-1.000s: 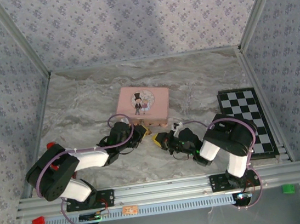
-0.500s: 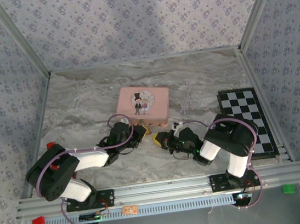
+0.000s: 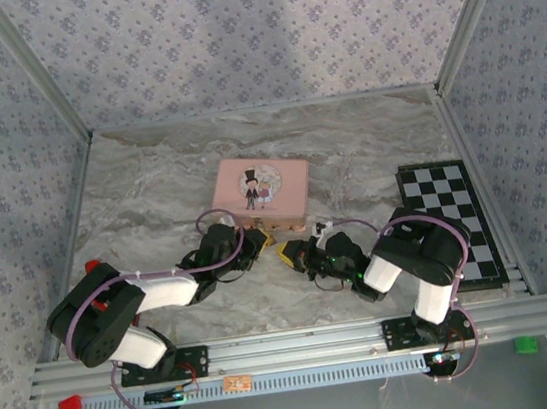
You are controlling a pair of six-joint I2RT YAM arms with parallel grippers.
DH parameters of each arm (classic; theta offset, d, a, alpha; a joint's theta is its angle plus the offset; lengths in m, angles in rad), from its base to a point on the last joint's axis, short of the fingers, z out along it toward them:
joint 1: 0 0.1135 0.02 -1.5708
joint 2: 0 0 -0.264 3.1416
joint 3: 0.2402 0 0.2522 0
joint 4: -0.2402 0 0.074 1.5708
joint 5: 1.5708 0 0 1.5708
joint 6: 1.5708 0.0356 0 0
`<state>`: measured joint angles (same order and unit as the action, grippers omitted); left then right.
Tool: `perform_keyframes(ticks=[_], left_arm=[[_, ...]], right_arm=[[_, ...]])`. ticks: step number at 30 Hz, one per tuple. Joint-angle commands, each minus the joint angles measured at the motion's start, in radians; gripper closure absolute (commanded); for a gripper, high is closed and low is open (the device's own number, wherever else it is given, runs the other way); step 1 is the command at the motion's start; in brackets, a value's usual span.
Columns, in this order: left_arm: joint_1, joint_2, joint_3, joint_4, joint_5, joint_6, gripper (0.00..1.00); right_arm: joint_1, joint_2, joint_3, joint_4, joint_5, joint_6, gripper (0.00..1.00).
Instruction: Unlock the padlock with the key
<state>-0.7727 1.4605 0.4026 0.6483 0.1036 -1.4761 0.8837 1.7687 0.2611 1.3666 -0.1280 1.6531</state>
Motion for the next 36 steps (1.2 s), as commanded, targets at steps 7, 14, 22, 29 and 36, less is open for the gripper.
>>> perform_keyframes(ticks=[7,14,22,29,36], left_arm=[[-0.036,-0.023,-0.018,0.009,0.052,0.002,1.00],[-0.040,-0.023,-0.014,0.018,0.051,0.005,1.00],[-0.045,-0.035,-0.018,0.017,0.036,0.014,1.00],[-0.048,-0.029,-0.007,0.016,0.039,0.020,1.00],[-0.048,-0.028,-0.001,0.010,0.044,0.021,1.00]], right_arm=[[-0.034,-0.014,0.052,0.025,-0.021,-0.015,1.00],[-0.058,-0.020,0.052,0.028,-0.038,-0.013,1.00],[-0.055,-0.018,0.069,0.024,-0.050,-0.022,1.00],[-0.049,-0.002,0.092,0.023,-0.056,-0.020,1.00],[-0.057,0.002,0.101,0.025,-0.067,-0.020,1.00]])
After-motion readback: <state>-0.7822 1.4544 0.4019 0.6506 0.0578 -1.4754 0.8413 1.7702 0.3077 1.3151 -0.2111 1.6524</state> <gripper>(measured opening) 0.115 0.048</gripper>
